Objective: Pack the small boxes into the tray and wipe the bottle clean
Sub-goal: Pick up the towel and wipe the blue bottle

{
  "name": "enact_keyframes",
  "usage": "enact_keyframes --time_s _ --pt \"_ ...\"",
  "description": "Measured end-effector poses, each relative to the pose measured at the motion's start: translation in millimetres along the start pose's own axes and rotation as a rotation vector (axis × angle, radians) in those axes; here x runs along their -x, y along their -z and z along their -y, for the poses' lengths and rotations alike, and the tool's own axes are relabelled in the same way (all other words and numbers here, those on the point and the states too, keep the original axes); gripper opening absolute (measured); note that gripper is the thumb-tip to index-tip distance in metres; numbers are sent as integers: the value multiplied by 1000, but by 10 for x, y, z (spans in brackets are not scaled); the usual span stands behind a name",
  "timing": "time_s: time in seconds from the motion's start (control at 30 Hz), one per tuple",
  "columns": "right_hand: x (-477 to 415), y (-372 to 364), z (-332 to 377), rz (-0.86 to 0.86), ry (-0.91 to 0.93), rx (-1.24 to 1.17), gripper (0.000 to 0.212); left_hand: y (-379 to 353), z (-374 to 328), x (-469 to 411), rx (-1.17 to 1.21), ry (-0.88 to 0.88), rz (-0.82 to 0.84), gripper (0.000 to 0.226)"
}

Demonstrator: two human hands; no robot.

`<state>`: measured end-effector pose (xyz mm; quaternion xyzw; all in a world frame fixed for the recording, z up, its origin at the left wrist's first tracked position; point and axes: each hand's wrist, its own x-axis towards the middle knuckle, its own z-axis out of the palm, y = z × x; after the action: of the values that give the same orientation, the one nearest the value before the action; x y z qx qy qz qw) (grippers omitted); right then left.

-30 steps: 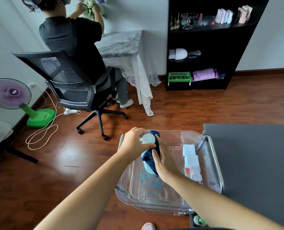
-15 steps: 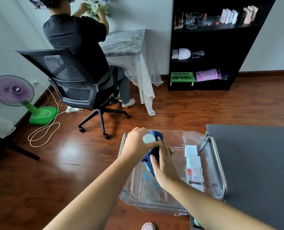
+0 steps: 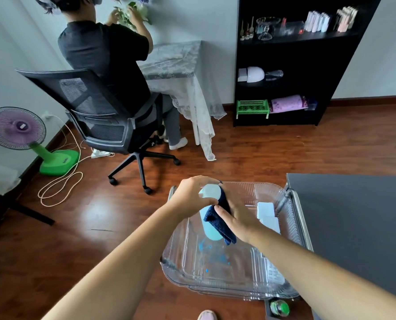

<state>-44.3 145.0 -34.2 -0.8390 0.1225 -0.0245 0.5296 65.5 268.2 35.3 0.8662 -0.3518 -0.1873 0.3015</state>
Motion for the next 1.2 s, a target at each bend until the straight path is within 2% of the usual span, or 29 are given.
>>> enact_keyframes --time_s 0.1,0.17,0.27,0.43,0.53,0.63,0.73,0.8,0.9,0.97,1.07,1.2 --pt "113 -218 45 -162 -14 -65 59 -134 -34 89 102 118 -174 50" --pt "174 -364 72 -247 -22 -38 61 -228 -78 117 -2 187 -279 47" --pt "197 -451 62 -315 -28 -3 64 -276 -137 101 -82 160 -309 44" --pt "89 -254 -15 -197 -26 -30 72 -186 -57 28 -55 98 -190 50" --pt "-40 -68 -30 -22 -7 -53 73 -76 -8 -16 -5 69 -99 47" --pt "-163 117 -48 115 17 -25 74 80 28 -86 -9 17 78 48" --pt "-164 158 -27 124 2 -31 73 167 21 -107 13 15 183 50" --pt "-85 68 -6 54 5 -57 70 95 26 -47 14 56 104 51" --pt "92 -184 23 -111 -15 -112 71 -138 17 115 28 143 -191 43" --pt "181 -350 36 -230 -36 -111 73 -263 -6 169 5 170 -303 40" --pt "223 -437 36 -307 -61 -53 76 -290 -18 159 -60 112 -313 39" --pt "139 -303 -12 -205 0 29 75 -159 -1 103 -104 26 -174 44"
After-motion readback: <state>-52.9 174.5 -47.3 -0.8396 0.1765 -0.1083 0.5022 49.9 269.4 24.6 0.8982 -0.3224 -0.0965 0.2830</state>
